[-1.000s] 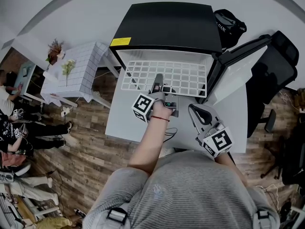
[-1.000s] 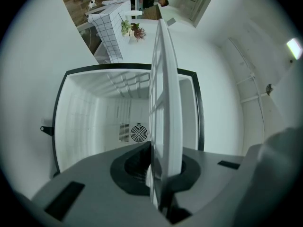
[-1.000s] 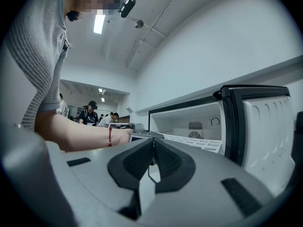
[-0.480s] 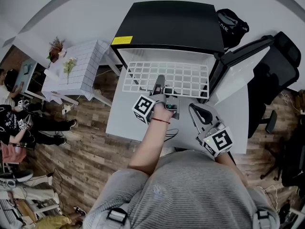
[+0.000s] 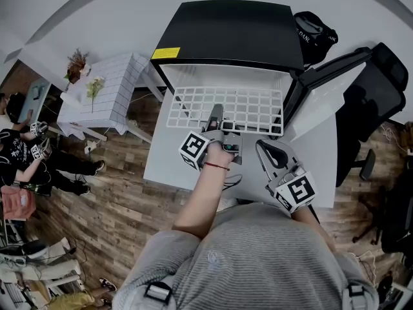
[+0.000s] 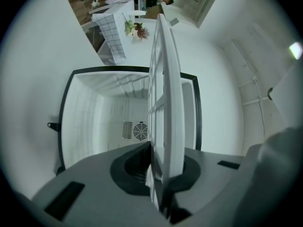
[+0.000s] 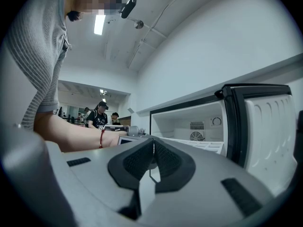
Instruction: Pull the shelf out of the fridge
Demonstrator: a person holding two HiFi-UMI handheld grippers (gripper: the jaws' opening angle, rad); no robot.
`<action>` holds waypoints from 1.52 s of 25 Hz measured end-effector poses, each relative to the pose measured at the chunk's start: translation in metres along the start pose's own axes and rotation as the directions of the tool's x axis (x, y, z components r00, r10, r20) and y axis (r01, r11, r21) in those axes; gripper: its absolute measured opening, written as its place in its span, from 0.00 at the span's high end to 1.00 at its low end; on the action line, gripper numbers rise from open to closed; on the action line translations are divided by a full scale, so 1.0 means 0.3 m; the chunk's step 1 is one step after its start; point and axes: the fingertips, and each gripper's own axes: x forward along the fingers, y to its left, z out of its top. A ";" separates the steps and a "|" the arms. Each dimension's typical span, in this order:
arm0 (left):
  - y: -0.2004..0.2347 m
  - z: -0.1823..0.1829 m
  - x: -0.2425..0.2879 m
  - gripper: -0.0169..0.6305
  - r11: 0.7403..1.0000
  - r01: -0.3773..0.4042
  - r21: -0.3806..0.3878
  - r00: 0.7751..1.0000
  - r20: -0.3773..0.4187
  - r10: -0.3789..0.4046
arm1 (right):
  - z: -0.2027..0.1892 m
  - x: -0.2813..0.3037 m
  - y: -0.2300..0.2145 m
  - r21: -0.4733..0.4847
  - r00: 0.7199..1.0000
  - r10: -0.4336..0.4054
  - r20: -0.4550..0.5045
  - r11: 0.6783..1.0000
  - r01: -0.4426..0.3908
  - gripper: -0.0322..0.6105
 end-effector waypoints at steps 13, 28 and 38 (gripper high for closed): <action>0.031 0.044 -0.165 0.92 0.999 -0.001 0.040 0.997 0.080 -0.002 | 0.011 -0.046 0.070 -0.003 0.998 0.055 0.011 0.998 -0.055 0.93; -0.038 0.070 -0.212 0.92 0.998 0.030 0.062 0.990 0.137 -0.038 | 0.041 -0.040 0.131 -0.004 0.990 0.131 0.058 0.991 -0.131 0.93; -0.048 0.081 -0.221 0.92 0.997 0.028 0.068 0.989 0.143 -0.037 | 0.054 -0.037 0.154 -0.014 0.987 0.151 0.061 0.989 -0.150 0.93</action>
